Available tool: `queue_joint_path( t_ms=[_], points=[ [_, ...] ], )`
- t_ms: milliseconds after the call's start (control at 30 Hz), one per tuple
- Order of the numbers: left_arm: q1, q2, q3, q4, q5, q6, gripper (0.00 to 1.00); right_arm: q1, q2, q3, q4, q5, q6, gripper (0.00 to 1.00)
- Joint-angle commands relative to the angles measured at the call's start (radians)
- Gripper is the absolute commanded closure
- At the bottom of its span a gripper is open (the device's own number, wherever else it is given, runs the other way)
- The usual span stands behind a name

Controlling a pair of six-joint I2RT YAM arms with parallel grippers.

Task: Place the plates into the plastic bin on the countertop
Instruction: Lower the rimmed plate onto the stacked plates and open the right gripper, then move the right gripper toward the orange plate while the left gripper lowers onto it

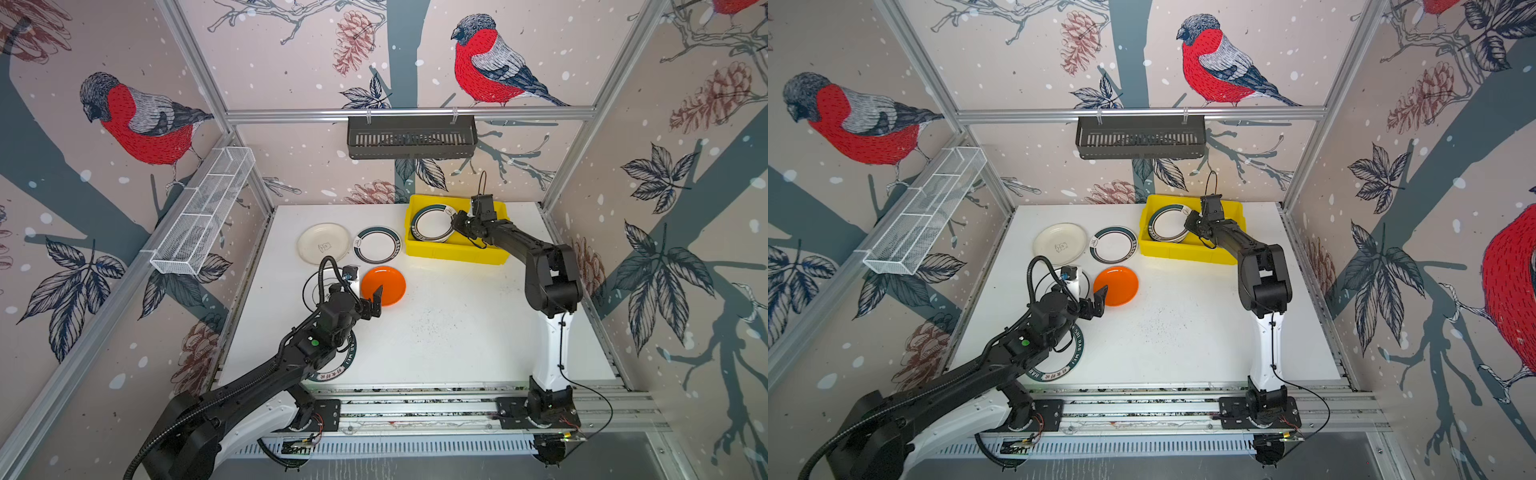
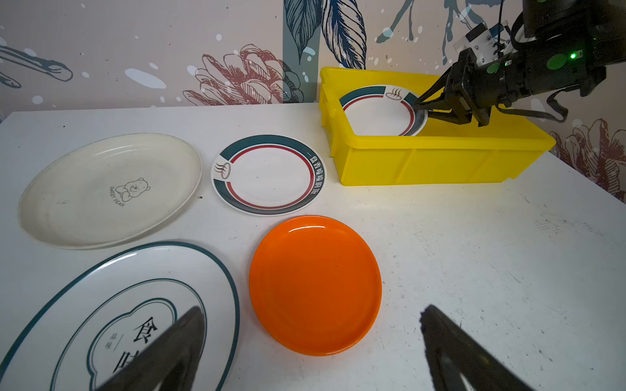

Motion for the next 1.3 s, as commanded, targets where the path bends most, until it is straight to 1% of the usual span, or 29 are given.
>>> queue_joint_path(
  t_ms=[0, 33, 100, 167, 200, 233, 300, 367, 467, 600, 800, 1000, 1167, 1267],
  points=[
    [0.000, -0.004, -0.001, 0.003, -0.018, 0.005, 0.02, 0.005, 0.001, 0.012, -0.011, -0.015, -0.017, 0.68],
    [0.000, -0.005, -0.001, 0.004, -0.018, 0.005, 0.02, 0.004, 0.001, 0.012, -0.012, -0.013, -0.020, 0.63],
    [0.000, -0.005, 0.000, 0.002, -0.018, 0.004, 0.02, 0.005, -0.002, 0.012, -0.014, -0.010, -0.026, 0.51],
    [0.000, -0.006, 0.001, -0.002, -0.017, 0.004, 0.02, 0.009, -0.007, 0.010, -0.015, -0.012, -0.039, 0.34],
    [0.000, -0.008, 0.001, -0.003, -0.018, 0.004, 0.02, 0.010, -0.010, 0.010, -0.017, -0.009, -0.046, 0.28],
    [0.000, -0.010, 0.001, -0.005, -0.017, 0.005, 0.02, 0.015, -0.015, 0.008, -0.018, -0.002, -0.054, 0.22],
    [0.000, -0.014, 0.001, -0.004, -0.018, 0.003, 0.02, 0.019, -0.021, 0.013, -0.028, 0.019, -0.062, 0.15],
    [0.000, -0.017, 0.001, -0.006, -0.015, 0.002, 0.02, 0.022, -0.021, 0.027, -0.055, 0.039, -0.063, 0.00],
    [0.000, -0.023, 0.008, -0.013, -0.009, -0.002, 0.02, 0.021, -0.043, 0.015, -0.070, 0.058, -0.069, 0.00],
    [0.000, -0.023, 0.017, -0.028, -0.010, -0.014, 0.02, 0.024, -0.126, -0.056, -0.047, 0.115, -0.082, 0.00],
    [0.000, -0.028, 0.023, -0.047, 0.025, -0.040, 0.02, 0.029, -0.282, -0.178, -0.026, 0.199, -0.116, 0.00],
    [0.000, -0.032, 0.023, -0.061, 0.024, -0.083, 0.02, 0.037, -0.471, -0.343, -0.007, 0.310, -0.151, 0.00],
    [0.000, -0.027, 0.022, -0.059, 0.035, -0.121, 0.02, 0.032, -0.594, -0.454, -0.011, 0.287, -0.179, 0.00],
    [0.000, -0.023, 0.021, -0.074, 0.022, -0.151, 0.02, 0.036, -0.700, -0.548, 0.021, 0.287, -0.193, 0.00]
  ],
)
